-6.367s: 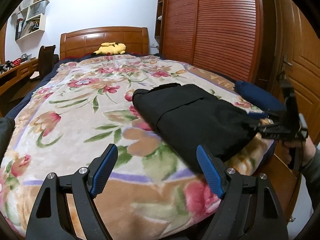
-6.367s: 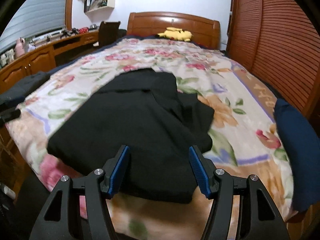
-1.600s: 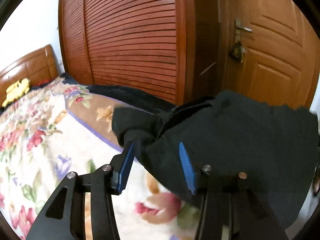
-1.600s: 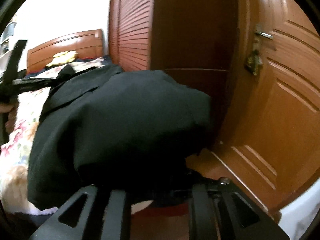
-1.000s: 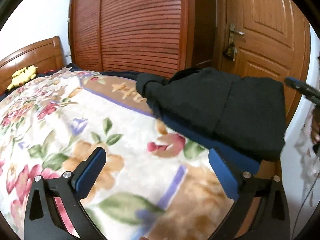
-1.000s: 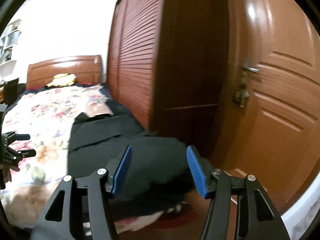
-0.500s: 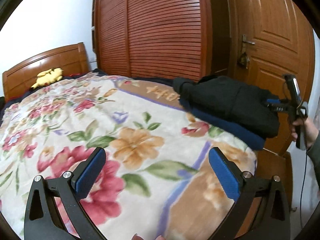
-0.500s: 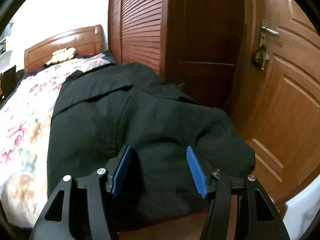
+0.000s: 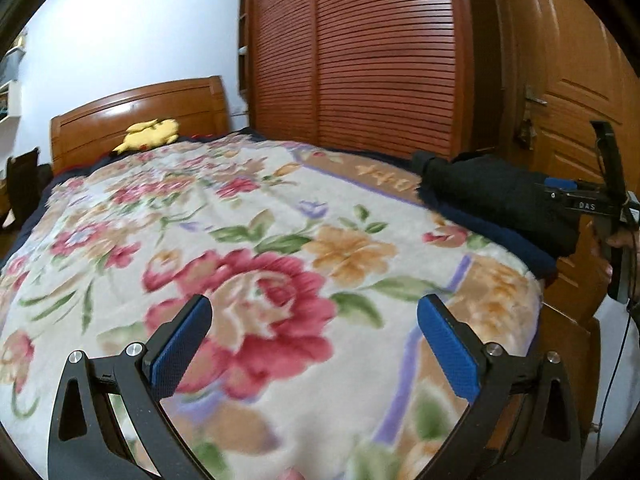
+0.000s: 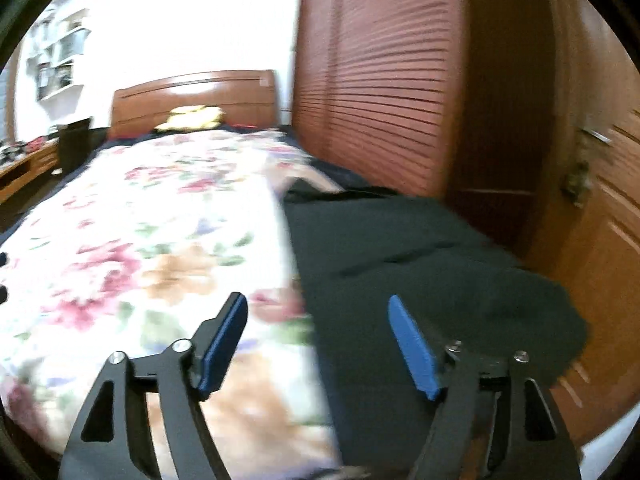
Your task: Fold large clothes
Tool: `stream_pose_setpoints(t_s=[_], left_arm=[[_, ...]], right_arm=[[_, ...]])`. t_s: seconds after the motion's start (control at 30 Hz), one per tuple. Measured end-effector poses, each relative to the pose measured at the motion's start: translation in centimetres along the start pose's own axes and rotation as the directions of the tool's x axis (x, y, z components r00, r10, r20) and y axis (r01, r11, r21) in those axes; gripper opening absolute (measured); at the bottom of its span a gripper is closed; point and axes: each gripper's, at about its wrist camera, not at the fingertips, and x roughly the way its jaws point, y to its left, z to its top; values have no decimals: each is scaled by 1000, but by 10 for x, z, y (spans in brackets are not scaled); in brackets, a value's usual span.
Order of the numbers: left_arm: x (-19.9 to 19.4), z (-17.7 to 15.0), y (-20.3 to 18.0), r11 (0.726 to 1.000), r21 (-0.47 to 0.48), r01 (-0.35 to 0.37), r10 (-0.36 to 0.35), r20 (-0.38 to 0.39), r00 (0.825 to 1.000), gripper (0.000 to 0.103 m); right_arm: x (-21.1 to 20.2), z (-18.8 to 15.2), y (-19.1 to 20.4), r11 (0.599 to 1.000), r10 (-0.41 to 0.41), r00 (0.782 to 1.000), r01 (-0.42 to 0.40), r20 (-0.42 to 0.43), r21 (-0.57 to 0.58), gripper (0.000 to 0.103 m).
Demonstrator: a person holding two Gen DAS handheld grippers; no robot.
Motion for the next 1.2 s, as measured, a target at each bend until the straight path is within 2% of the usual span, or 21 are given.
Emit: stream_pose_setpoints(t_s=[0.07,0.23,0.43,0.57,0.67,0.8,0.97,1.03,1.2], left_arm=[[-6,-8,13,999,-16,-28,28,-6,1000,103],[-20,-27,47,992,-62,-109,108,-8,994,103],[-40,-49,85,969,-103,-226,226,-12,974,103],[-51,-59,105,950,-125,-285,285,-14,958,103],[-60,-63,118,940,-147,-308,311,-3,950,103],[-70,-66,129,924,-173,-341,349,18,937,103],[-78,-75,140,902,-180,-392,408,61,911,103],[-76,-82,141,893,-169,-417,432,65,899,103],[-69,-94,146,891,-149,-429,440,44,897,103]], right_arm=[[0,2,24,999,46,999,-46,3,-22,83],[-4,-2,86,981,184,983,-182,17,-74,84],[2,-11,148,935,342,939,-337,30,-108,84],[4,-17,177,907,411,911,-405,31,-113,84],[10,-23,193,895,438,899,-432,31,-116,84],[27,-28,208,893,446,894,-439,49,-102,84],[57,-42,224,895,443,891,-432,103,-111,84],[58,-51,227,897,439,889,-424,131,-128,84],[82,-65,242,895,442,884,-423,152,-143,84]])
